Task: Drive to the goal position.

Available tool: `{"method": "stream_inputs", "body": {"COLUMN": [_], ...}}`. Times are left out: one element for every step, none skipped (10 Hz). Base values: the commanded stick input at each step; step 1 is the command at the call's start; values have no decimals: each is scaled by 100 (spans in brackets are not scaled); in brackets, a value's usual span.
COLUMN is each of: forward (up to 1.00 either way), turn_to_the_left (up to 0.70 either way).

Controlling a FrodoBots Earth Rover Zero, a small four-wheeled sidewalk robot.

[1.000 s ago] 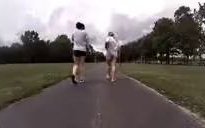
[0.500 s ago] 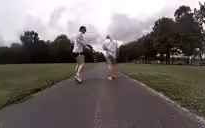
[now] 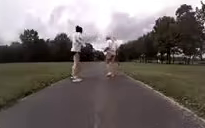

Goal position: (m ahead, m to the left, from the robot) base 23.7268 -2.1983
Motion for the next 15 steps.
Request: {"method": "stream_inputs", "body": {"forward": [70, 70, 70, 70, 70, 70, 70, 70, 70, 70, 70, 70, 70, 70, 70], "turn_to_the_left": [0, 0, 0, 0, 0, 0, 0, 0, 0, 0, 0, 0, 0, 0, 0]}}
